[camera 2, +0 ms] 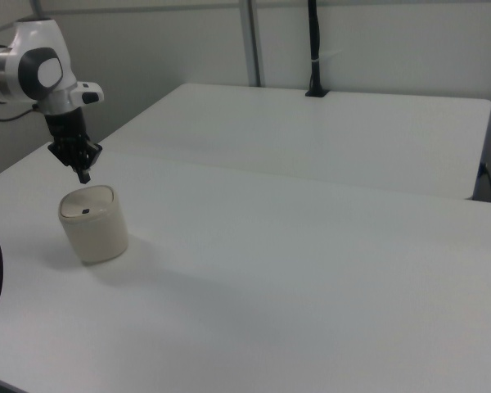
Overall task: Open the trash bin
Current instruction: 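Move the gripper over the cream bin and lower it to the lid, then insert the gripper fingertips into the hole on the bin lid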
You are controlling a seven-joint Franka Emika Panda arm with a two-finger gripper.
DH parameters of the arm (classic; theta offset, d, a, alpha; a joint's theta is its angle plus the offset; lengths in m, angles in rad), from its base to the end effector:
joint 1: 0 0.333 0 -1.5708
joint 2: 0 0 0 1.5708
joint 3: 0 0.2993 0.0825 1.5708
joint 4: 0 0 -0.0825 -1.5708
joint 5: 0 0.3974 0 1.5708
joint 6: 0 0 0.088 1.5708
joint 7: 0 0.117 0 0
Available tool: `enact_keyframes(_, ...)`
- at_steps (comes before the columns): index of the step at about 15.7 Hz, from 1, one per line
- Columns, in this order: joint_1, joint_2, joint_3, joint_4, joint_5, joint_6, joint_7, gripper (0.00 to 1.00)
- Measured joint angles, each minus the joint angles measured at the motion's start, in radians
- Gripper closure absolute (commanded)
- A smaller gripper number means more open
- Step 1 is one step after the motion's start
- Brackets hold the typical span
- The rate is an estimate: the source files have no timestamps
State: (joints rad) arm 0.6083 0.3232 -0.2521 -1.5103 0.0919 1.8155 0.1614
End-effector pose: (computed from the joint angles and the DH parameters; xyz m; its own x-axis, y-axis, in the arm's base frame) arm 0.6122 0.2560 0.4542 0.9830 0.1834 -0.0091 0.1833 -0.9830 -0.0083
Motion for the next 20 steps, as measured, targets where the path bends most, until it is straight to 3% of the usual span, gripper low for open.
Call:
enact_keyframes(6,-0.002,0.003,-0.006,-0.03,-0.017,-0.04,-0.235,1.0)
enact_keyframes(20,0.011,0.001,-0.007,-0.084,-0.058,-0.046,-0.333,1.0)
